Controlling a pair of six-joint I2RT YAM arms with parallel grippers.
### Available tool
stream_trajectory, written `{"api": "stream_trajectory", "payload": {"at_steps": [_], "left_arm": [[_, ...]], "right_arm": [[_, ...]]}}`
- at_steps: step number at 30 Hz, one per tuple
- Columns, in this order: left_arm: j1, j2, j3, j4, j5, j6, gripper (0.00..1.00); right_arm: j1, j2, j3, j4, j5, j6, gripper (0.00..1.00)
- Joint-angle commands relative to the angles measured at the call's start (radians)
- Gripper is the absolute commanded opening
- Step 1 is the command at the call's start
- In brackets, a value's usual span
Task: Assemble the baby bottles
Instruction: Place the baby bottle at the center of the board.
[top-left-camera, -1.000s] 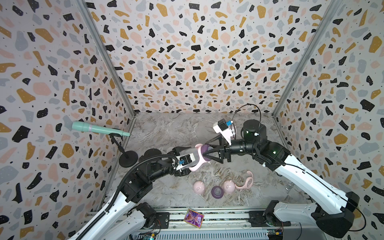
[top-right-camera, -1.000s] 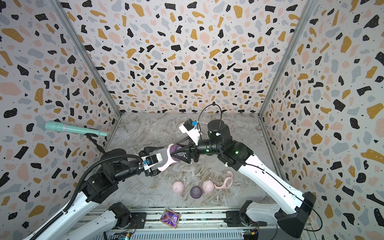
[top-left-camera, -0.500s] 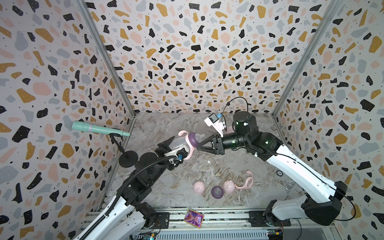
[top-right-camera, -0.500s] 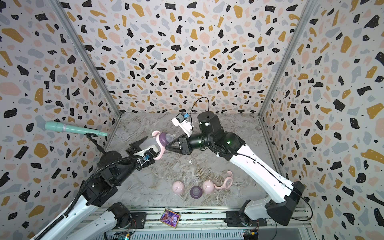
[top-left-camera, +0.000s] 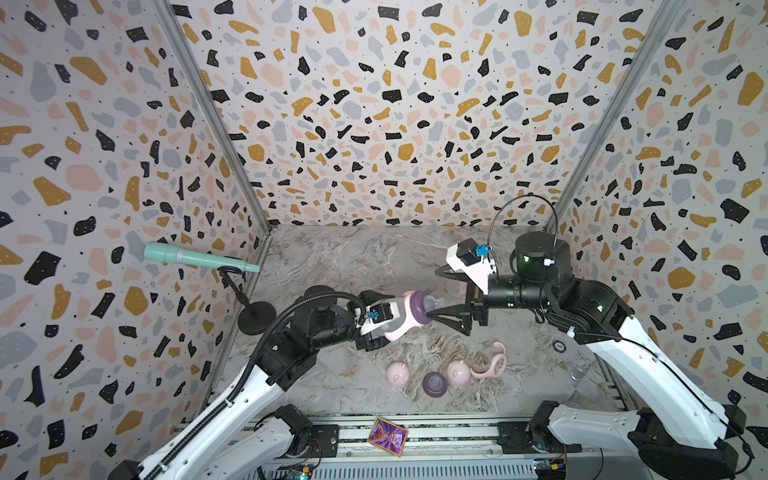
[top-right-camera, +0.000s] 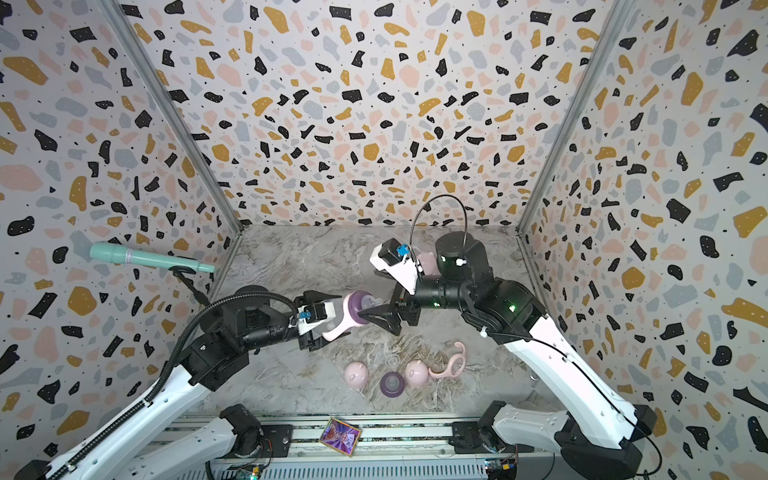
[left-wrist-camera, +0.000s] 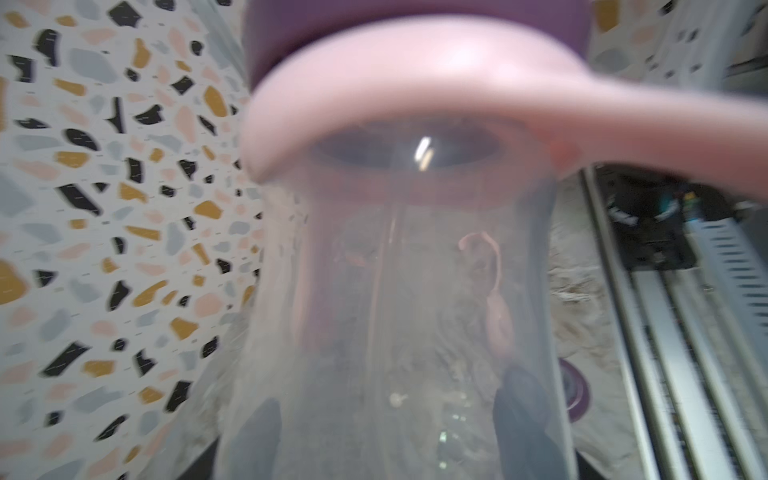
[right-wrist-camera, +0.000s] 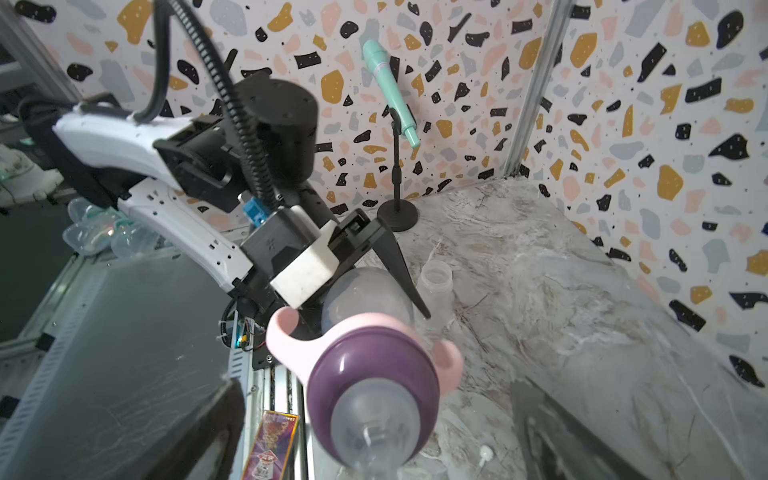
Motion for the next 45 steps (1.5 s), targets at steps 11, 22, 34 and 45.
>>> {"api": "stream_trajectory", "payload": {"at_steps": [11, 22, 34, 45], "left_arm": [[0.001, 0.129, 0.143, 0.028, 0.492, -0.097, 0.00], [0.001, 0.161, 0.163, 0.050, 0.561, -0.145, 0.00], [0.001, 0.097, 0.105, 0.105, 0.464, -0.205, 0.83], [0.001, -0.155, -0.102, 0.284, -0.323, -0.423, 1.00]], "right_arm": [[0.054, -0.054, -0.061, -0.036, -0.170, -0.188, 0.94], [0.055, -0.063, -0.076, 0.010, -0.131, -0.171, 0.59], [0.014, -0.070, -0.093, 0.124, -0.113, -0.070, 0.25], [-0.118, 0.001, -0.009, 0.021, 0.006, -0.027, 0.11]]}}
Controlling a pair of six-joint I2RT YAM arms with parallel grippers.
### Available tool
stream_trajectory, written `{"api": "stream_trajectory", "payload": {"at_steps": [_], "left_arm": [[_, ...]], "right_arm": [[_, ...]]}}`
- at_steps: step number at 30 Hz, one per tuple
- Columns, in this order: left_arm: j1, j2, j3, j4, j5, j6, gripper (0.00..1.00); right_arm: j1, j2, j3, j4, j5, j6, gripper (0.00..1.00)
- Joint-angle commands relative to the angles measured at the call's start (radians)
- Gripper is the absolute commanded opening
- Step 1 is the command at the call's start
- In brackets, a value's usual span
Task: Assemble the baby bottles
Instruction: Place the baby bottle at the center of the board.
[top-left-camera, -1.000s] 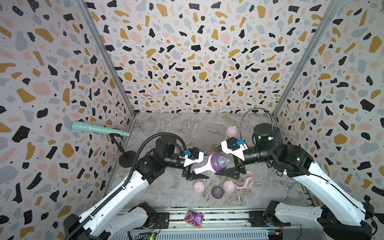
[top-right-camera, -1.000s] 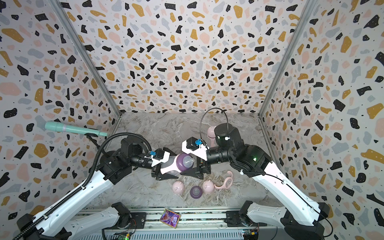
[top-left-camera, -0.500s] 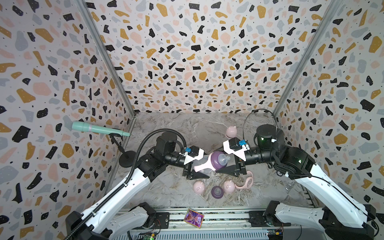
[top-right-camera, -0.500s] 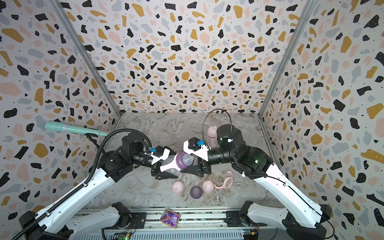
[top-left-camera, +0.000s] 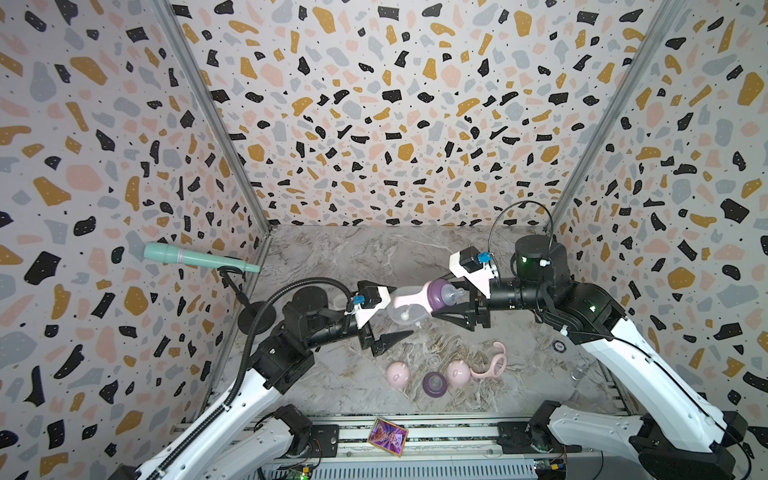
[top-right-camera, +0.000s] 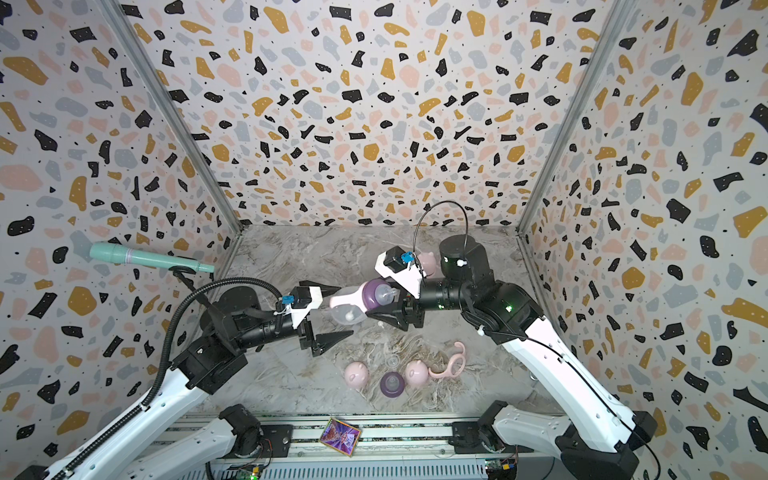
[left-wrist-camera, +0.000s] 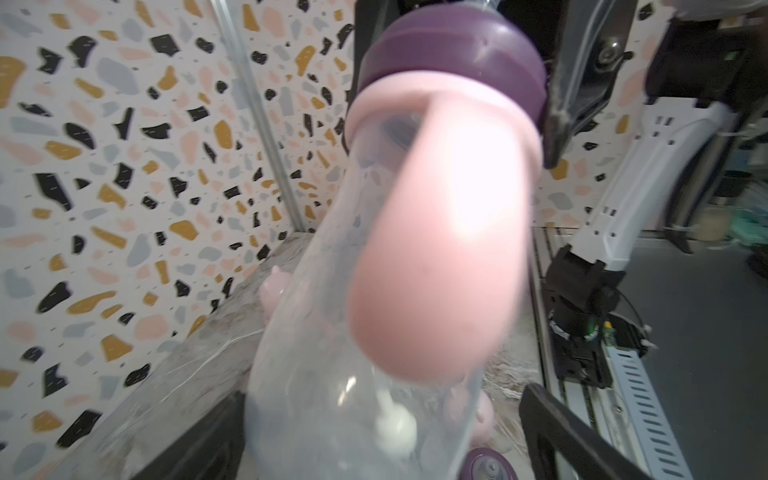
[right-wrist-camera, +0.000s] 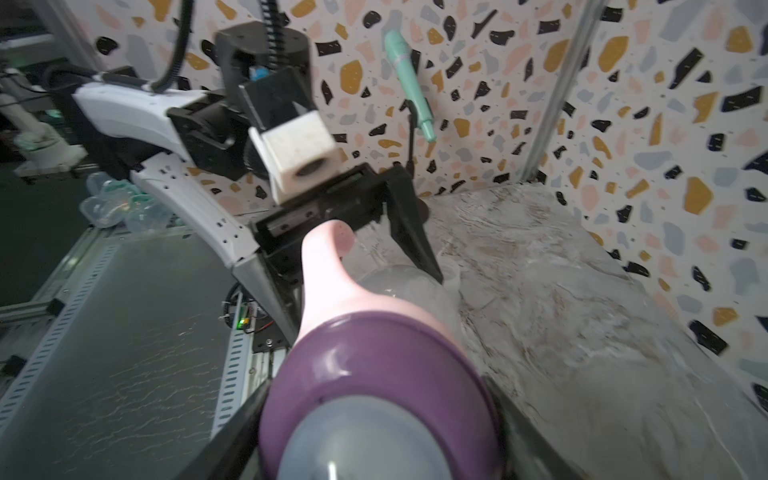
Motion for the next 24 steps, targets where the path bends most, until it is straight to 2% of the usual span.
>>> {"api": "stream_trajectory", "payload": {"at_steps": [1, 4, 11, 15, 24], "left_arm": [[-0.001, -0.078, -0.043, 0.079, -0.312, -0.071, 1.00], [-0.002, -0.128, -0.078, 0.040, -0.419, -0.060, 1.00], [-0.001, -0.211, -0.117, -0.013, -0.496, -0.088, 1.00], [-0.001, -0.249, -0.111, -0.034, -0.547, -0.129, 1.00], [-0.001, -0.327, -0.134, -0.076, -0.531, -0.172, 1.00]], "right_arm": [[-0.020, 0.022, 0.073, -0.029, 0.121, 0.024, 0.10], [-0.030, 0.075, 0.115, -0.071, 0.210, 0.042, 0.07], [-0.032, 0.278, 0.212, -0.170, 0.407, 0.081, 0.05], [-0.050, 0.420, 0.284, -0.213, 0.420, 0.089, 0.05], [-0.099, 0.681, 0.432, -0.255, 0.457, 0.105, 0.03]]}}
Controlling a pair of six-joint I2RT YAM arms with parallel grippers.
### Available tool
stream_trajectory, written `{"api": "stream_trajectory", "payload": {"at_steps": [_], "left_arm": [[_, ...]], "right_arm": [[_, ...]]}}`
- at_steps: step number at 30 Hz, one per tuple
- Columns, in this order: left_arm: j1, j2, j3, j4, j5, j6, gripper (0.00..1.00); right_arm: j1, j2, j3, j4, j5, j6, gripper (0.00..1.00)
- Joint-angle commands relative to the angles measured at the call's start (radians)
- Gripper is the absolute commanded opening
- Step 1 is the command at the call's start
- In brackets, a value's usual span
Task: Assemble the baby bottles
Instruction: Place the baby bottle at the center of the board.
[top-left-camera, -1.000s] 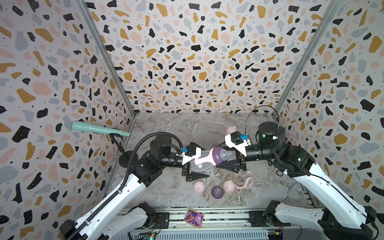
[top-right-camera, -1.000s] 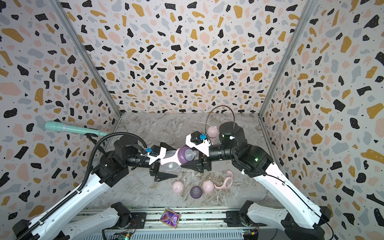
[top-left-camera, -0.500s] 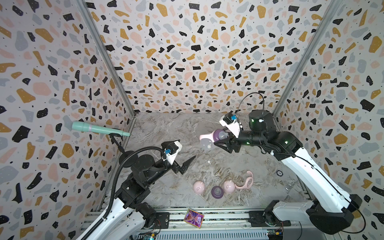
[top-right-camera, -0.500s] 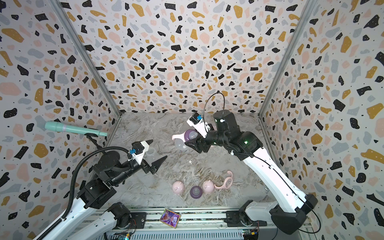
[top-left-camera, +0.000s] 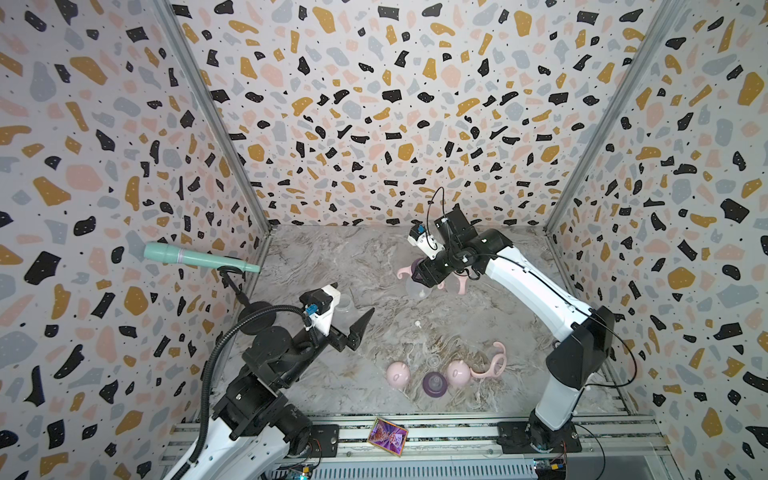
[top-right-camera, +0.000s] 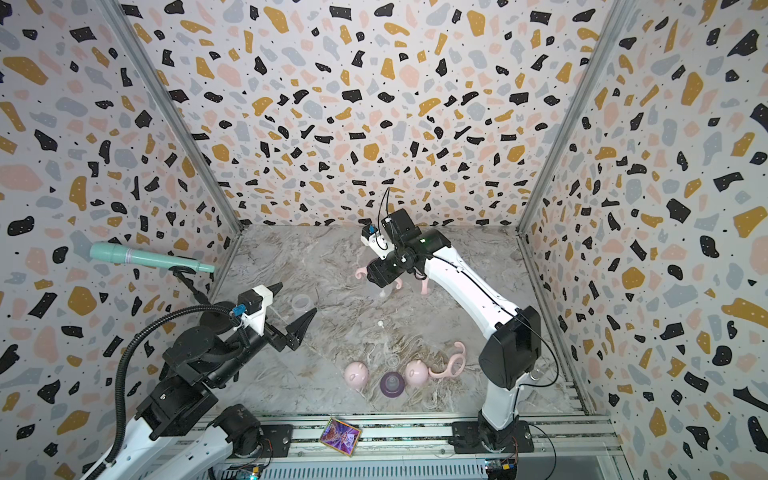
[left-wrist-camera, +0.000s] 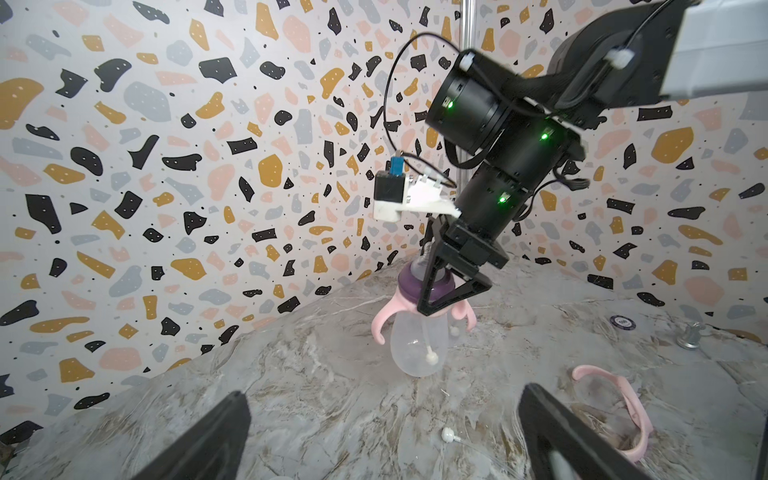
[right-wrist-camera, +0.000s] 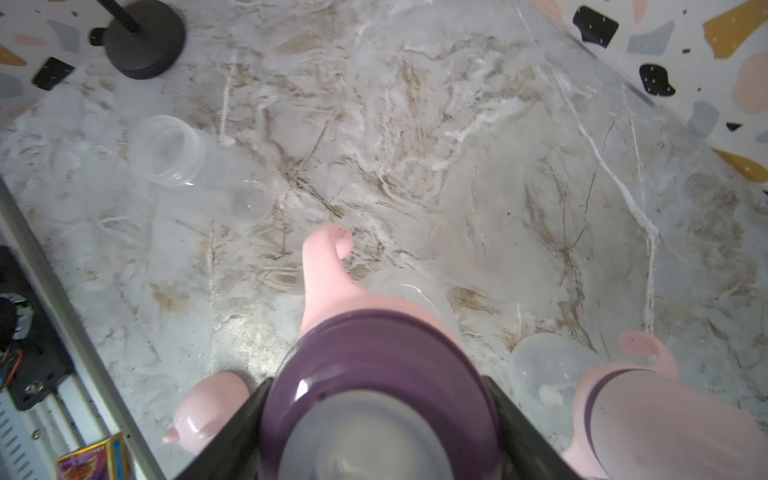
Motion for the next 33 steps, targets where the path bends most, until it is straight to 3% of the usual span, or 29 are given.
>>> {"api": "stream_trajectory", "payload": {"at_steps": [1, 15, 33], "left_arm": [[-0.001, -0.031, -0.019, -0.014, -0.009, -0.031, 1.00], [-0.001, -0.059, -0.054, -0.034, -0.001, -0.043, 1.00], [-0.001, -0.045, -0.070, -0.043, 0.000, -0.040, 1.00]], "right_arm": [[-0.013, 0.024, 0.070, -0.023, 0.027, 0.022, 0.03], [-0.036, 0.215, 0.097, 0.039, -0.004, -0.049, 0.03], [-0.065, 0.224, -0.011, 0.118, -0.012, -0.078, 0.17]]}}
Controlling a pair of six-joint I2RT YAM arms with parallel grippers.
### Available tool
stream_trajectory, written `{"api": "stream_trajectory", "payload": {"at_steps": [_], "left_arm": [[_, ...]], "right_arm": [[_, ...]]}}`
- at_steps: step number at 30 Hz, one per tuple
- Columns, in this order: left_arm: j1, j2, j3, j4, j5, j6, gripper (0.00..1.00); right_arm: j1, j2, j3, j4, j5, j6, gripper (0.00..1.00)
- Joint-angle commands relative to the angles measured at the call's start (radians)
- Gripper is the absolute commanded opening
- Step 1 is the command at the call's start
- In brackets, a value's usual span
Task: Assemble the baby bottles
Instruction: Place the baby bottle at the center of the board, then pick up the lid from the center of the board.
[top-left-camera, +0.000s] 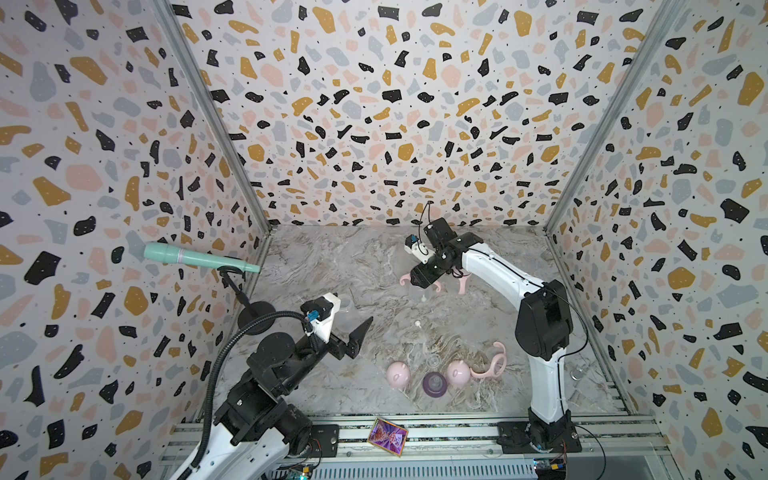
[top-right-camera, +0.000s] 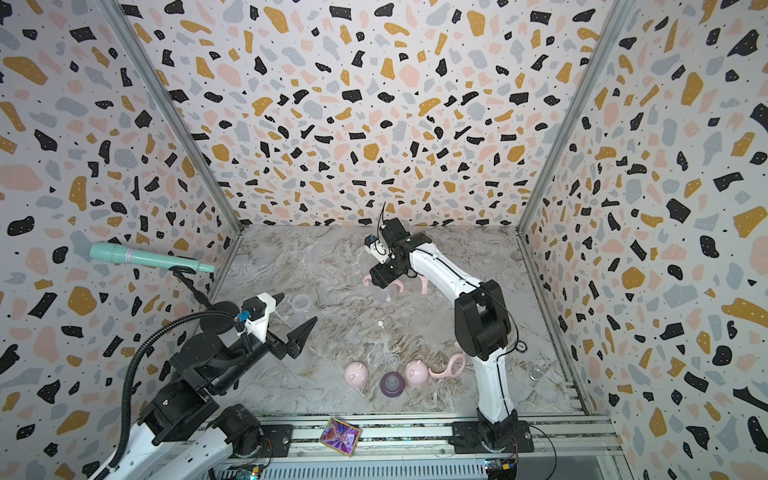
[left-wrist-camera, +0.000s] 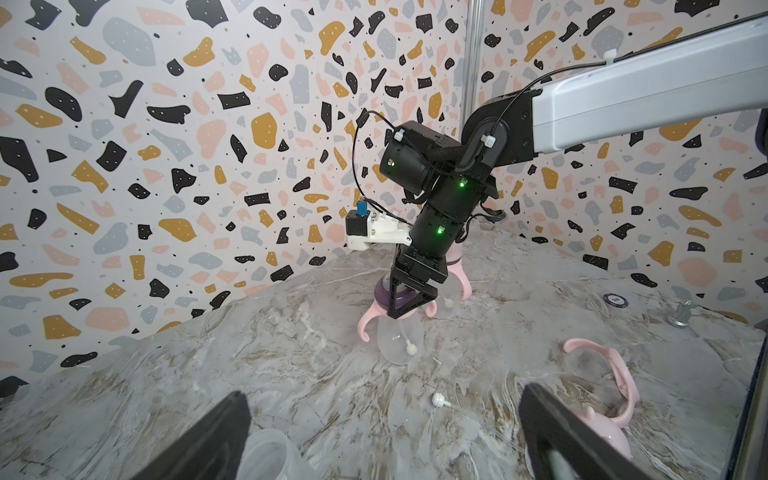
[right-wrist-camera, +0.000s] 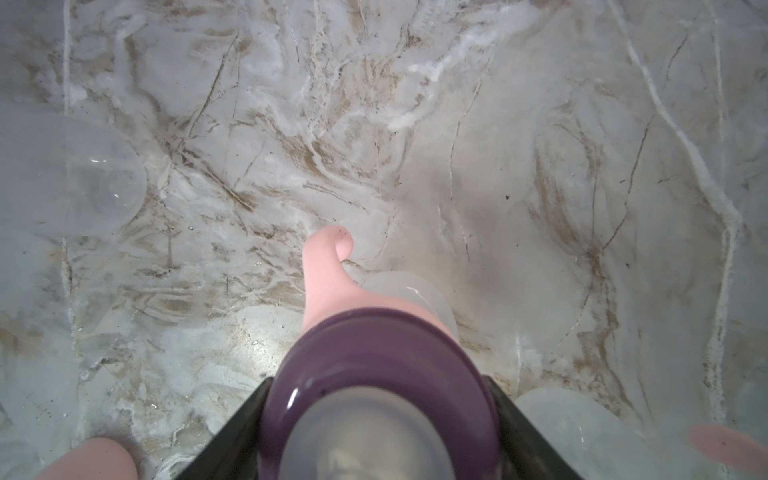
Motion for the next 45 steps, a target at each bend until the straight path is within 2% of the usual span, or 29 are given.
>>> {"api": "stream_trajectory", "payload": {"at_steps": [1, 3, 8, 11, 13, 21, 27, 30, 34, 38, 42, 45], "left_arm": [[-0.002, 0.002, -0.003, 0.012, 0.003, -0.007, 1.00], [-0.002, 0.004, -0.006, 0.012, 0.003, -0.005, 1.00], [-0.001, 0.012, -0.007, 0.013, 0.009, -0.004, 1.00], [-0.001, 0.021, -0.007, 0.014, 0.009, -0.003, 1.00], [-0.001, 0.027, -0.009, 0.016, 0.009, -0.003, 1.00], [-0.001, 0.047, -0.013, 0.025, 0.011, -0.002, 1.00], [-0.001, 0.061, -0.014, 0.027, -0.009, -0.002, 1.00], [-0.002, 0.065, -0.012, 0.028, -0.046, -0.007, 1.00], [-0.001, 0.068, -0.027, 0.059, -0.096, -0.017, 1.00], [-0.001, 0.075, -0.044, 0.102, -0.141, -0.032, 1.00], [-0.001, 0.079, -0.060, 0.140, -0.204, -0.044, 1.00], [-0.002, 0.079, -0.068, 0.163, -0.250, -0.065, 1.00]], "right_arm": [[-0.008, -0.023, -0.028, 0.009, -0.008, -0.010, 0.18], [-0.011, -0.023, -0.034, 0.012, -0.012, -0.011, 0.24], [-0.011, -0.041, -0.036, 0.011, -0.028, -0.010, 0.54], [-0.011, -0.067, -0.030, 0.010, -0.020, -0.001, 0.68], [-0.010, -0.084, -0.020, 0.002, -0.014, 0.004, 0.74], [-0.010, -0.133, 0.017, -0.033, -0.039, -0.002, 0.87], [-0.004, -0.165, 0.070, -0.087, -0.014, 0.002, 0.91], [0.023, -0.218, 0.081, -0.138, 0.054, 0.022, 0.91], [0.074, -0.340, 0.011, -0.199, 0.136, 0.075, 0.91], [0.135, -0.488, -0.173, -0.255, 0.147, 0.138, 0.85], [0.193, -0.646, -0.436, -0.263, 0.142, 0.264, 0.76], [0.235, -0.753, -0.619, -0.211, 0.112, 0.363, 0.75]]}}
